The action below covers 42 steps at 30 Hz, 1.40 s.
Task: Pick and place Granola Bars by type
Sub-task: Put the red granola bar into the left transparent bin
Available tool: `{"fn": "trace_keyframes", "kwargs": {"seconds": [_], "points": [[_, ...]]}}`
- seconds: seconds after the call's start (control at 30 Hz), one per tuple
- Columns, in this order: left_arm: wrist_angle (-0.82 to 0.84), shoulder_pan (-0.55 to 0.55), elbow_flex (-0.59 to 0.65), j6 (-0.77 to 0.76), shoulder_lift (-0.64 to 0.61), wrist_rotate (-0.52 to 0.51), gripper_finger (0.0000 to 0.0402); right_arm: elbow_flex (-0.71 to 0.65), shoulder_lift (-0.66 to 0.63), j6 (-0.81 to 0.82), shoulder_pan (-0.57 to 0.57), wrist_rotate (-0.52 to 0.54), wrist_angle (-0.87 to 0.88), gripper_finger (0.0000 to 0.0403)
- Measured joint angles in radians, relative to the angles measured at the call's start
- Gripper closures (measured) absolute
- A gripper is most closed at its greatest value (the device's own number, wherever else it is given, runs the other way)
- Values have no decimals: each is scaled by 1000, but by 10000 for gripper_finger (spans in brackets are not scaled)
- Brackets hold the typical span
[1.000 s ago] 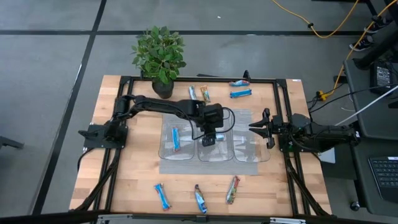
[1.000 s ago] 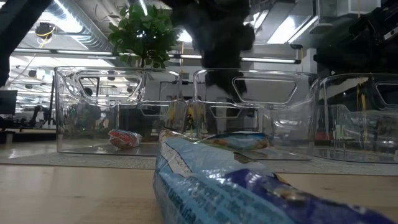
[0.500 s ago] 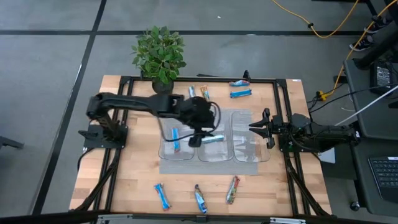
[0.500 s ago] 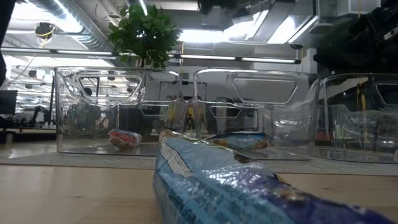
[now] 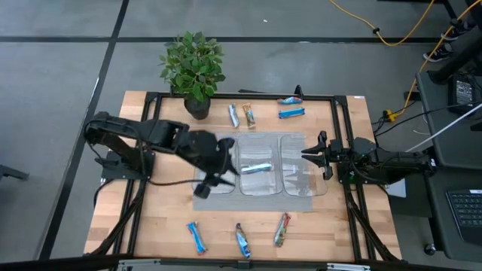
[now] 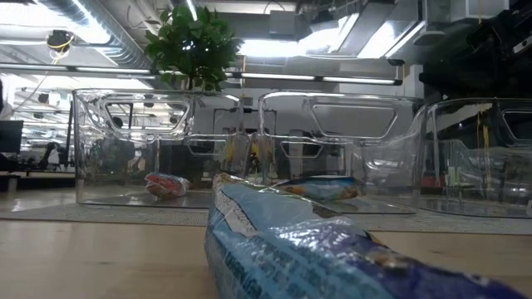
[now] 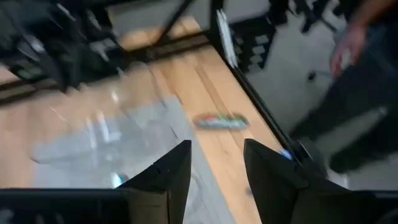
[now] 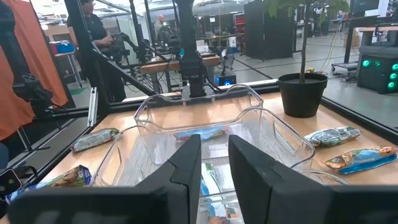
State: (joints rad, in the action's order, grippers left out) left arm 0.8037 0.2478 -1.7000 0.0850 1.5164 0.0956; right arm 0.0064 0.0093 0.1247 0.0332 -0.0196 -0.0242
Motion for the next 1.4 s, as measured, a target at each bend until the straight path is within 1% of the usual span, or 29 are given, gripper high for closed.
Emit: {"fn": "trace_keyframes", "kwargs": {"seconds": [0.27, 0.47, 0.63, 0.73, 0.87, 1.2, 1.4], "points": [[223, 175, 3, -110, 16, -74, 261, 0, 0, 1, 0, 0, 0, 318], [239, 282, 76, -198, 19, -79, 261, 0, 0, 0, 0, 0, 0, 318], [244, 352, 180, -303, 20, -78, 261, 0, 0, 1, 0, 0, 0, 318], [229, 385, 247, -358, 19, -78, 261, 0, 0, -1, 0, 0, 0, 318], [180, 417, 330, -389, 20, -77, 261, 0, 0, -1, 0, 0, 0, 318], [-35, 463, 477, -388, 20, -78, 261, 0, 0, -1, 0, 0, 0, 318], [-101, 476, 542, -338, 27, -85, 259, 0, 0, -1, 0, 0, 0, 318]]}}
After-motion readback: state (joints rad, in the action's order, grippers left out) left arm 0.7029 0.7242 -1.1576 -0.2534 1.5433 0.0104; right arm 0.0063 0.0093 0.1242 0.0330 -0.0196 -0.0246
